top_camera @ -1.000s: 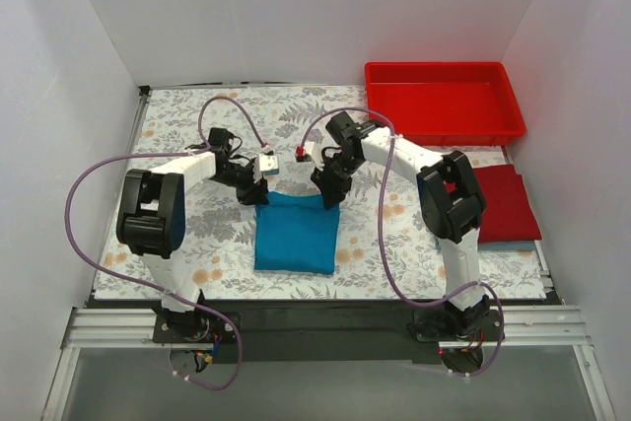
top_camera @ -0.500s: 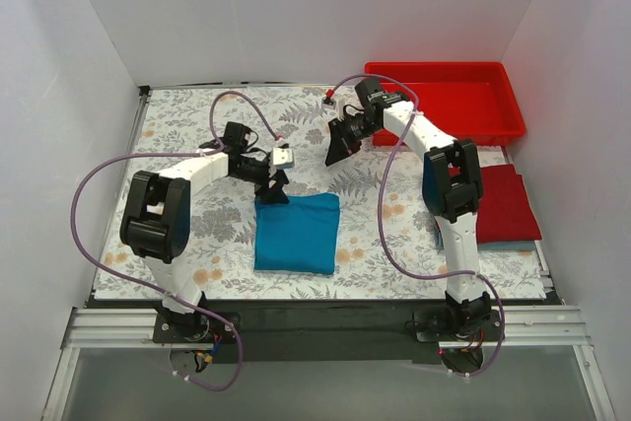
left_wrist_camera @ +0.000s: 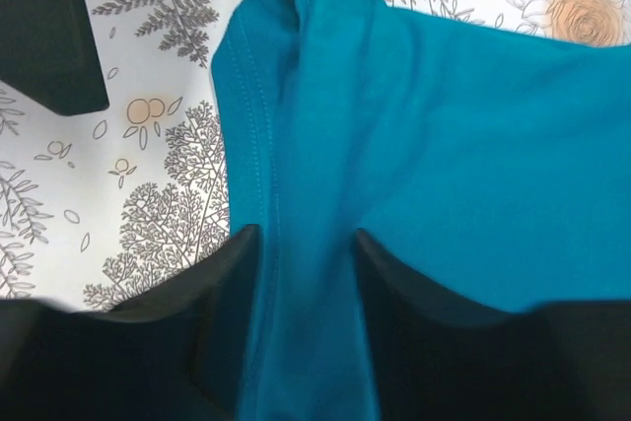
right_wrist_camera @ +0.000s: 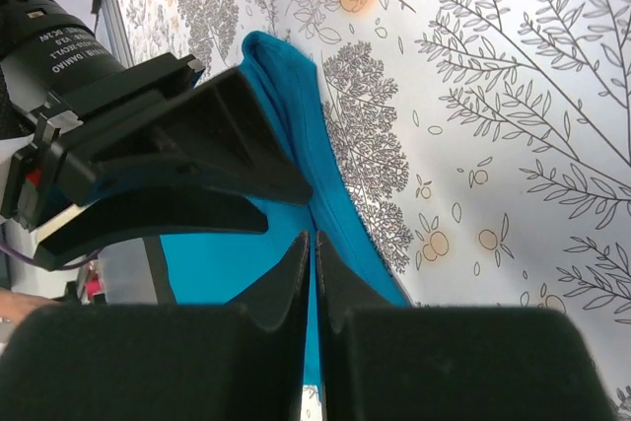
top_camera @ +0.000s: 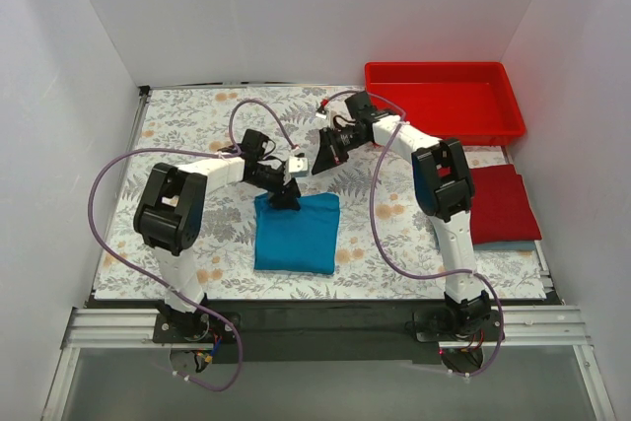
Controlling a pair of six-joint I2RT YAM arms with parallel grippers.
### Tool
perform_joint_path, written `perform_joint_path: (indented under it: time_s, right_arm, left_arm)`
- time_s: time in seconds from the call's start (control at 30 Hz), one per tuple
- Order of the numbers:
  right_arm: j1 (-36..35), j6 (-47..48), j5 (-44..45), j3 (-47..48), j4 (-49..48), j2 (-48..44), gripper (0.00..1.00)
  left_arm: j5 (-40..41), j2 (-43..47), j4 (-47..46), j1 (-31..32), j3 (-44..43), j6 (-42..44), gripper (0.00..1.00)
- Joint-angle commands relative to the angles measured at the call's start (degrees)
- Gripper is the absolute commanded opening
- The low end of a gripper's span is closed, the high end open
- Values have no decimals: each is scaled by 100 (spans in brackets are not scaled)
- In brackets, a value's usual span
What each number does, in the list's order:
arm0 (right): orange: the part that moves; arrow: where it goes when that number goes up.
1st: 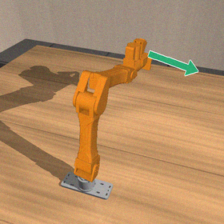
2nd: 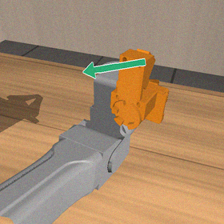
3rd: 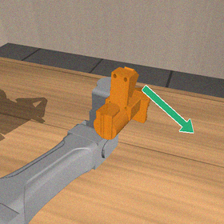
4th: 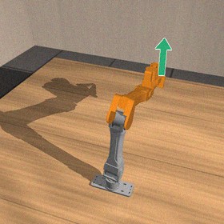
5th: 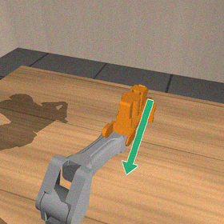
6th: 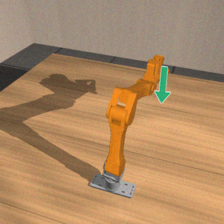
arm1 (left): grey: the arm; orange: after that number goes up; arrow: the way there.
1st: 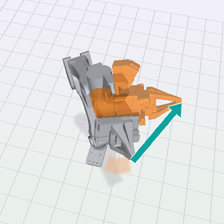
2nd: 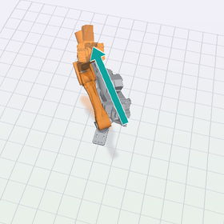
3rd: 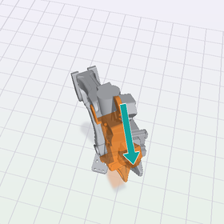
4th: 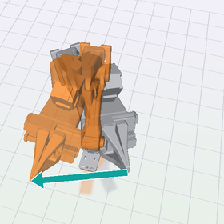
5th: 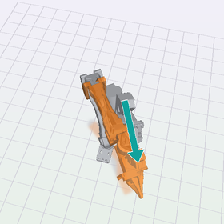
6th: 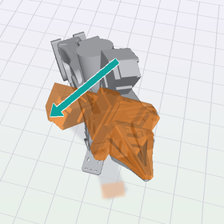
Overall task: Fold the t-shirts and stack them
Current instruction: Fold the tshirt
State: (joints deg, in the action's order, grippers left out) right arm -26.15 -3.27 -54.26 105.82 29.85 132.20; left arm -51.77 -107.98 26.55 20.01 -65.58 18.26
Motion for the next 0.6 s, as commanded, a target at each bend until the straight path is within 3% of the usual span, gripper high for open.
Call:
perform_joint_path:
  time_s: [0.0, 0.1, 0.13, 0.2, 0.57]
  right_arm:
    - [-65, -253, -252, -149, -392, 78, 8]
    - [-179, -245, -252, -333, -488, 34, 8]
    - [-215, -236, -252, -404, -523, 34, 8]
    - [-320, -218, -304, -439, -550, 86, 8]
    - [-689, 203, -577, -712, -532, 446, 5]
  left_arm:
    - [53, -3, -18, 38, -51, 151, 37]
    - [9, 119, -18, 47, -7, 151, 22]
    - [0, 172, -18, 47, 54, 160, 10]
    - [-53, 453, -44, 47, 168, 248, 1]
    - [237, 1798, -729, 152, 1319, 669, 0]
